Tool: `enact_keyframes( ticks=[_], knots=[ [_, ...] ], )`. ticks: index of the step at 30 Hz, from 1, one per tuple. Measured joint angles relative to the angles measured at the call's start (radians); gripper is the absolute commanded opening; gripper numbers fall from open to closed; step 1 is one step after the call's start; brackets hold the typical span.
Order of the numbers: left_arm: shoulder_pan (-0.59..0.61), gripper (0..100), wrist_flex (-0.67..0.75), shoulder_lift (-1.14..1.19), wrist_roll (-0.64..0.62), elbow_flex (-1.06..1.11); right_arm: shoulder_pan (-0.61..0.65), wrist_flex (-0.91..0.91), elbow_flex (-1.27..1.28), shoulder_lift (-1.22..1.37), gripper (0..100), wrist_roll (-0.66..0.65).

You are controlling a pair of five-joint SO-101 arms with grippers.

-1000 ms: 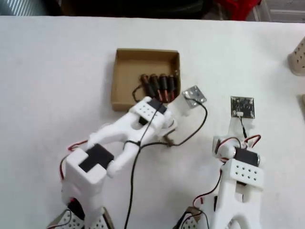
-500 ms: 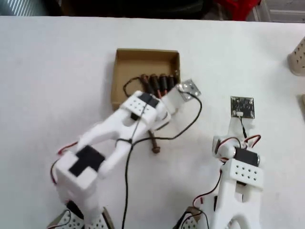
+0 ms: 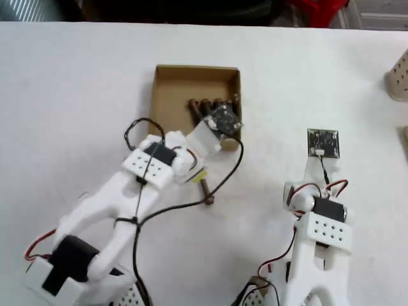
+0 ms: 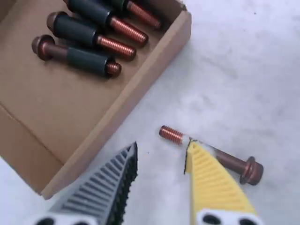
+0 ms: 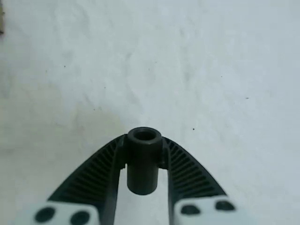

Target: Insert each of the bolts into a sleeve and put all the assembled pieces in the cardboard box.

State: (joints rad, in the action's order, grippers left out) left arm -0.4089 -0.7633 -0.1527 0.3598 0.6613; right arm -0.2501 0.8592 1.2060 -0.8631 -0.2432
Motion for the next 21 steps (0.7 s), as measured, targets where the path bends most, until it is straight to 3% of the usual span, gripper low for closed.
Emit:
enact_keyframes(
  ticks=[9, 21],
  knots=[
    [-0.008, 21, 0.012, 0.124, 0.537, -0.002, 0.0, 0.0, 0.0, 0.0, 1.7, 0.0],
    [-0.029, 21, 0.0, 0.124, 0.68, -0.041, 0.002, 0.0, 0.015, 0.0, 1.7, -0.034]
  ],
)
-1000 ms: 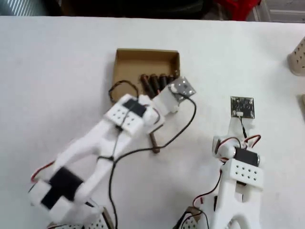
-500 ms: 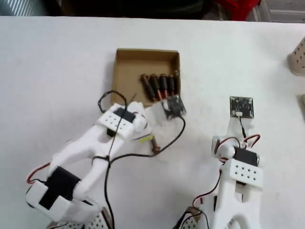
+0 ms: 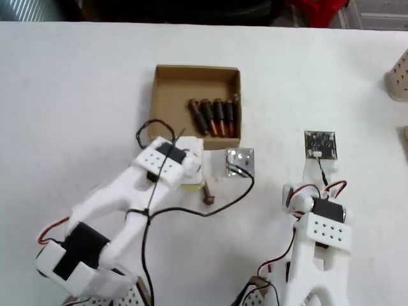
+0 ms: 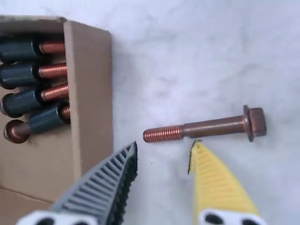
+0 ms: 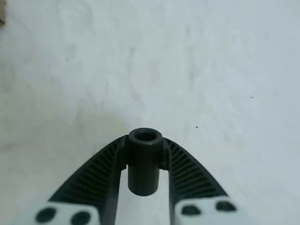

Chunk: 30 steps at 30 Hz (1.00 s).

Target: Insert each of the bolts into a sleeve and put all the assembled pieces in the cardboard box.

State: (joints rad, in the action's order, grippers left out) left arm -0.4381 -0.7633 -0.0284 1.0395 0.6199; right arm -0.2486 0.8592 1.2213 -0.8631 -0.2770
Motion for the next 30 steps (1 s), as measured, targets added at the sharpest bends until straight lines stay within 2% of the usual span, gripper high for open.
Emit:
enact_keyframes(
  ticks=[7, 14, 23, 30],
  knots=[
    [-0.037, 21, -0.003, 0.068, 0.02, -0.035, 0.008, 0.0, 0.0, 0.0, 1.7, -0.003],
    [-0.086, 20, -0.127, 0.161, 0.038, -0.163, 0.028, 0.0, 0.0, 0.0, 1.7, -0.005],
    [-0.106, 20, -0.15, 0.169, 0.035, -0.158, 0.034, 0.0, 0.0, 0.0, 1.7, -0.005],
    [-0.097, 20, -0.157, 0.181, -0.161, -0.184, 0.034, 0.0, 0.0, 0.0, 1.7, -0.005]
  ],
)
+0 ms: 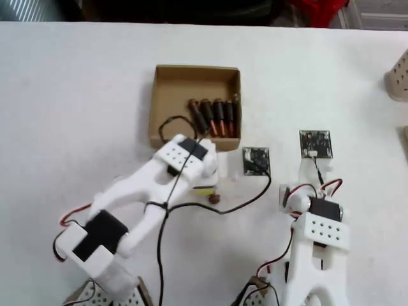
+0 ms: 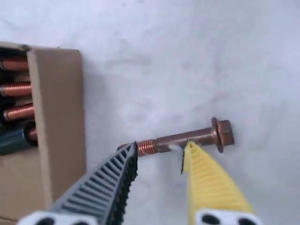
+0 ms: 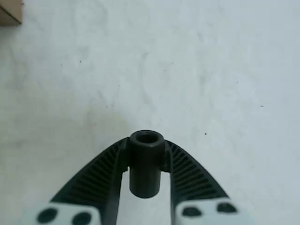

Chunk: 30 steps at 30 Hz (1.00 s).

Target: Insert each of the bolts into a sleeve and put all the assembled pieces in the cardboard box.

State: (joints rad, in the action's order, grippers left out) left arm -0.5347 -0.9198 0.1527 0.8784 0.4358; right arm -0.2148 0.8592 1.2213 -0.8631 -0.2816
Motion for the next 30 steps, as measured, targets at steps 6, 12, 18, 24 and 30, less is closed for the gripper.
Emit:
enact_keyframes(
  ticks=[6, 12, 18, 24, 30],
  knots=[
    [-0.006, 2, -0.008, 0.006, -0.026, -0.014, 0.0, 0.0, 0.0, 0.0, 1.7, 0.0],
    [0.003, 2, -0.087, -0.084, -0.124, -0.015, 0.0, 0.0, 0.0, 0.0, 1.7, 0.0],
    [-0.017, 2, -0.14, -0.235, -0.068, 0.152, 0.0, 0.0, 0.0, 0.0, 1.7, 0.0],
    [-0.106, 2, -0.014, -0.249, -0.026, 0.273, 0.0, 0.0, 0.0, 0.0, 1.7, 0.0],
    [-0.106, 2, 0.031, -0.066, -0.1, 0.17, 0.0, 0.0, 0.0, 0.0, 1.7, 0.0]
  ],
)
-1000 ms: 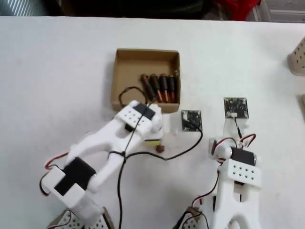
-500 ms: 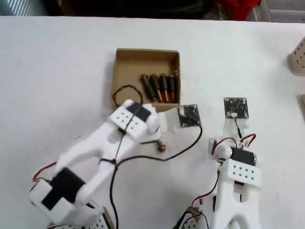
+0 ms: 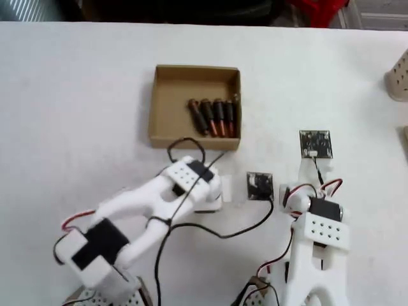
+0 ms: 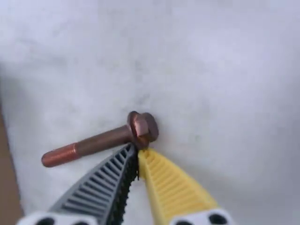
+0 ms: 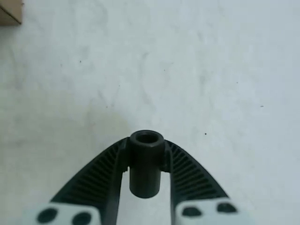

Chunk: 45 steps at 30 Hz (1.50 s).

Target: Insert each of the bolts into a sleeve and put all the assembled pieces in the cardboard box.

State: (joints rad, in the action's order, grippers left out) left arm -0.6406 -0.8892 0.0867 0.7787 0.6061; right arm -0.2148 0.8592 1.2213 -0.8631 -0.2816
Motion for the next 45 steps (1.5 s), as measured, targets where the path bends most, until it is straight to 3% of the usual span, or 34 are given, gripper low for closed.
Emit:
enact_keyframes(
  ticks=[16, 20, 22, 27, 33, 40, 45],
  knots=[
    [-0.038, 3, 0.1, 0.184, -0.058, -0.19, -0.006, -0.011, -0.002, 0.0, 1.7, 0.003],
    [-0.018, 15, 0.1, 0.192, -0.061, -0.23, 0.008, -0.002, 0.0, -0.002, 1.7, 0.002],
    [-0.02, 20, 0.075, 0.183, -0.035, -0.247, 0.005, -0.002, 0.002, -0.002, 1.7, 0.0],
    [-0.018, 20, 0.025, 0.107, 0.034, -0.235, 0.003, -0.002, 0.003, -0.002, 1.7, 0.0],
    [0.002, 20, 0.107, 0.075, 0.109, -0.181, -0.006, -0.002, 0.003, -0.002, 1.7, 0.0],
    [0.041, 20, 0.207, 0.075, 0.115, -0.181, -0.189, -0.002, 0.002, -0.046, 1.7, 0.0],
    [0.041, 20, 0.221, 0.075, 0.115, -0.181, -0.411, -0.061, 0.002, -0.057, 1.7, 0.011]
  ],
)
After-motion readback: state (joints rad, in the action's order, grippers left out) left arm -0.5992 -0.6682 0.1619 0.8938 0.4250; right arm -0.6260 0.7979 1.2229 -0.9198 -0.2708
